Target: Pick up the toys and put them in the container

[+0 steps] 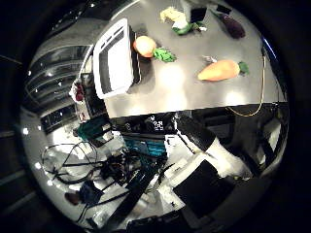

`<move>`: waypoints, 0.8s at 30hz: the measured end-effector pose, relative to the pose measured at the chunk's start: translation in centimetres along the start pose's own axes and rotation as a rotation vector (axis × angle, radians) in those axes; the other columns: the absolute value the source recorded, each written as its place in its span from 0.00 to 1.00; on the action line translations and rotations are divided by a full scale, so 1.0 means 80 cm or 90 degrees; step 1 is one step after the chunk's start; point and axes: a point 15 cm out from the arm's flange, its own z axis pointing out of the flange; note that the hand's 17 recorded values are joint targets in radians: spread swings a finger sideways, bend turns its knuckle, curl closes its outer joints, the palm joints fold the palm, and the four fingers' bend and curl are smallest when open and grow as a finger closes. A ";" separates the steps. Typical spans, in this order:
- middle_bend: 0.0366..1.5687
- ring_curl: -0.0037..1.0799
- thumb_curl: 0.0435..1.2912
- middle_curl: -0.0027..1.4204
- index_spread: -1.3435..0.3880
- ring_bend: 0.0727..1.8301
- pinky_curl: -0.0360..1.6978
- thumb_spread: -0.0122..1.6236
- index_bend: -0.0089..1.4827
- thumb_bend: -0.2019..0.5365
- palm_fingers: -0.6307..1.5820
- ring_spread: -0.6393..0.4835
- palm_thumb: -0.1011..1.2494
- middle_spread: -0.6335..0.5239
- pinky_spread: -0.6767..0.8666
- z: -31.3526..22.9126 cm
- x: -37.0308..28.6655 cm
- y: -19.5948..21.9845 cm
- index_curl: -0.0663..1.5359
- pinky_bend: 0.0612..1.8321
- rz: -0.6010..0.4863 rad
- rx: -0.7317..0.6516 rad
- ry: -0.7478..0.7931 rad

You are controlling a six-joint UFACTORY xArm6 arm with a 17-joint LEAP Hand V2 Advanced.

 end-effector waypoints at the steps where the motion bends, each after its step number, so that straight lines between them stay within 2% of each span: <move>1: 0.10 0.13 0.22 0.23 0.54 0.06 0.19 0.69 0.15 0.25 0.38 0.72 0.63 0.56 0.71 0.000 0.001 0.000 0.29 0.08 0.000 0.001 0.001; 7: 0.10 0.13 0.21 0.23 0.54 0.05 0.20 0.69 0.15 0.25 0.38 0.72 0.63 0.56 0.71 0.001 -0.001 -0.001 0.29 0.08 -0.014 -0.004 0.012; 11: 0.10 0.13 0.21 0.23 0.54 0.06 0.20 0.69 0.15 0.25 0.38 0.72 0.63 0.56 0.71 -0.002 0.001 -0.008 0.29 0.08 -0.055 -0.002 0.045; 15: 0.11 0.15 0.21 0.24 0.55 0.07 0.20 0.69 0.11 0.24 0.36 0.72 0.62 0.56 0.71 -0.002 0.015 -0.027 0.26 0.10 -0.063 0.026 0.080; 20: 0.11 0.18 0.22 0.24 0.56 0.08 0.21 0.66 0.10 0.24 0.35 0.72 0.60 0.56 0.71 0.075 0.010 -0.030 0.23 0.12 -0.079 0.020 0.077; 24: 0.11 0.20 0.22 0.24 0.56 0.08 0.21 0.64 0.10 0.24 0.34 0.72 0.59 0.56 0.71 0.090 0.022 -0.059 0.21 0.13 -0.087 0.070 0.098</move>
